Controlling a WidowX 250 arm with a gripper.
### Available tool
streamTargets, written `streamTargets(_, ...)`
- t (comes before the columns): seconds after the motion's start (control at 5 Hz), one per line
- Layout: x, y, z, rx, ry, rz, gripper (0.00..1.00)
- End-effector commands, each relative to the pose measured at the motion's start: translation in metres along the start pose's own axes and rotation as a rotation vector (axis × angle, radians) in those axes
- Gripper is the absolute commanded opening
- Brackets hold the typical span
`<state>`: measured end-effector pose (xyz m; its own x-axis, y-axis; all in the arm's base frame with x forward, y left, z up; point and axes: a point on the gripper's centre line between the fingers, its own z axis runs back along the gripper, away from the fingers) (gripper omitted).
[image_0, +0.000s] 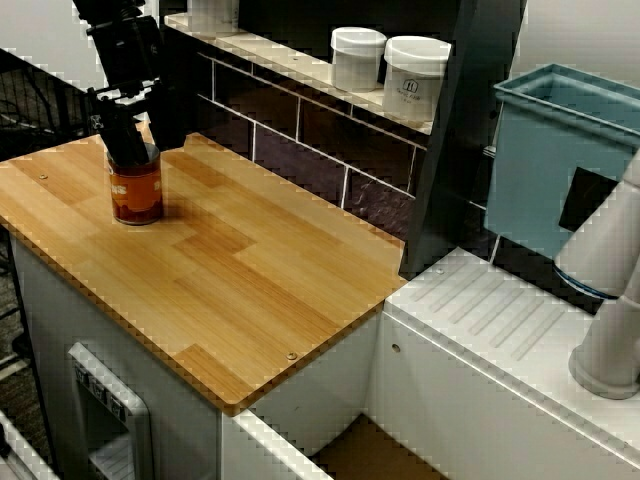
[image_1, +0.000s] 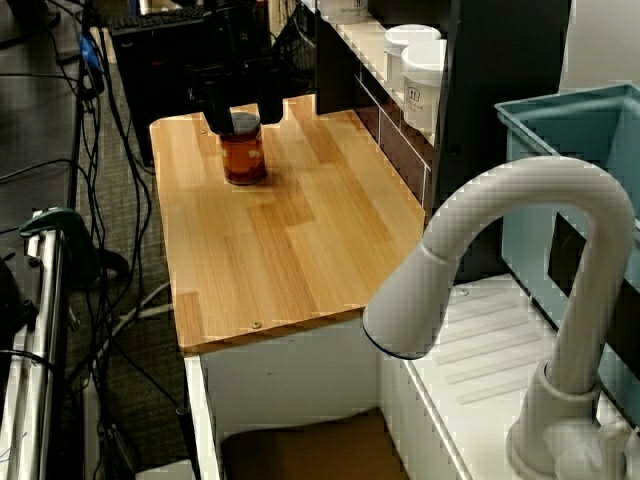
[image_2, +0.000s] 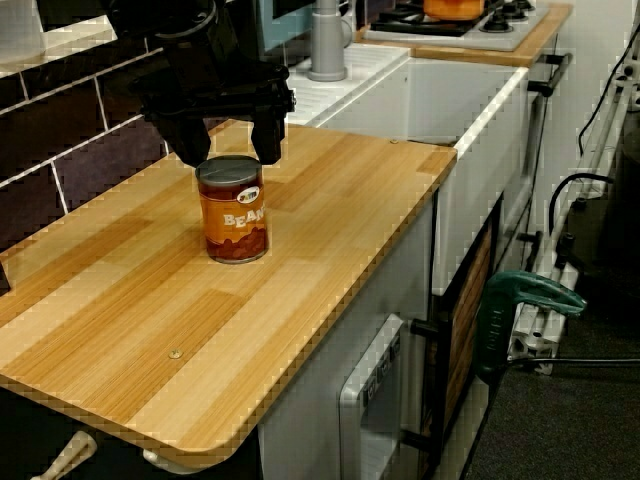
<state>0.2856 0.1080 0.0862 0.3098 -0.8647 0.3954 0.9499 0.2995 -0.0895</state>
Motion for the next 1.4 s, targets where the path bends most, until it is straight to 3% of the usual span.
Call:
streamTargets(0.0, -0.017, 0.010, 0.027, 0.028, 0.000, 0.015, 1.00)
streamTargets(0.4, -0.022, 0.017, 0.037, 0.030, -0.018, 0.035, 1.00)
streamTargets(0.6, -0.028, 0.021, 0.046, 0.016, 0.040, 0.038, 1.00)
streamTargets(1.2, -0.058, 0.019, 0.058, -0.037, 0.073, 0.022, 1.00)
